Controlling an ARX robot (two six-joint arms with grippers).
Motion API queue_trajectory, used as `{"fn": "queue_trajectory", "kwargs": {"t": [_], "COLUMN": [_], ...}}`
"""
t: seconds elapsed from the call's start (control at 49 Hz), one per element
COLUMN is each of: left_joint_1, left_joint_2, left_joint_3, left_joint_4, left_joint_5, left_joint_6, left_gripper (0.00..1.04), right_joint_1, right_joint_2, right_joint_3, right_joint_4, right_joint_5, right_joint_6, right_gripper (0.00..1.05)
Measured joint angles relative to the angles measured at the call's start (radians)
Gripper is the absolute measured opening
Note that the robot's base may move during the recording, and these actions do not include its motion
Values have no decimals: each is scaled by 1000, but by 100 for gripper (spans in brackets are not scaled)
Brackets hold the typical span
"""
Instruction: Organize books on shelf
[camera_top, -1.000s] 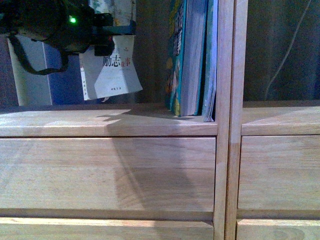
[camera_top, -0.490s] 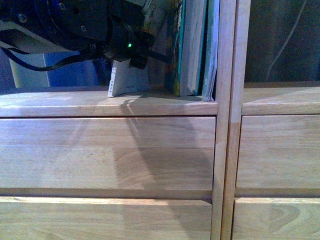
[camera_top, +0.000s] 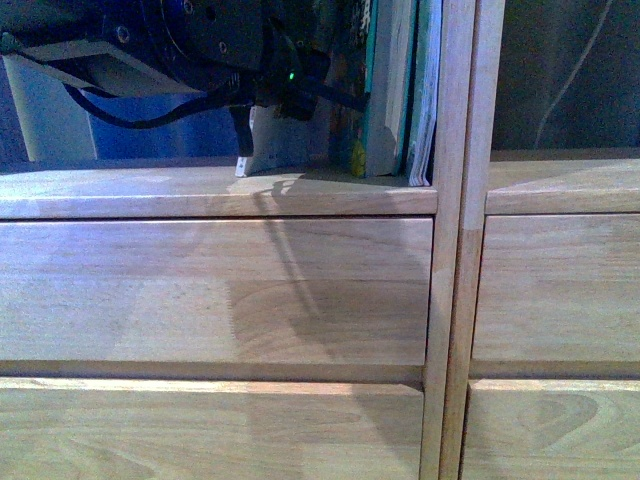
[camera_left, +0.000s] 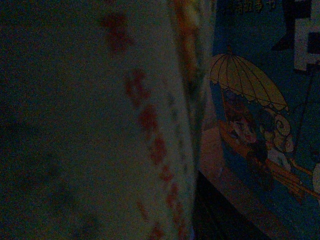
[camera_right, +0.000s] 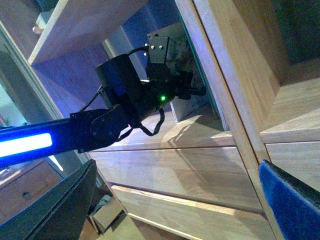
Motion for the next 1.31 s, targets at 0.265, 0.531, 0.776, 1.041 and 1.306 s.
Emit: {"fn": "queue_trajectory", "kwargs": {"t": [0.265,0.531,0.776,1.041,1.306], "left_joint_1": [-22,-49,-86,-104,-101], "left_joint_2": [0,0,-8,-142,-369], "left_joint_3": [4,4,-20,-202,-513], "left_joint_4": [0,0,24,84,165], "left_joint_5": [-31,-119,-117,-106,-60], "left_joint_6": [15,54,103,106,61], "left_gripper": [19,21,59,97,97], "right_joint_1": [0,0,0,0,0], "right_joint_2": [0,0,0,0,0], "right_joint_3": [0,0,0,0,0], "right_joint_4": [0,0,0,0,0], "right_joint_5": [0,0,0,0,0], "right_joint_6": [0,0,0,0,0], "right_gripper": [98,98,98,98,98]}}
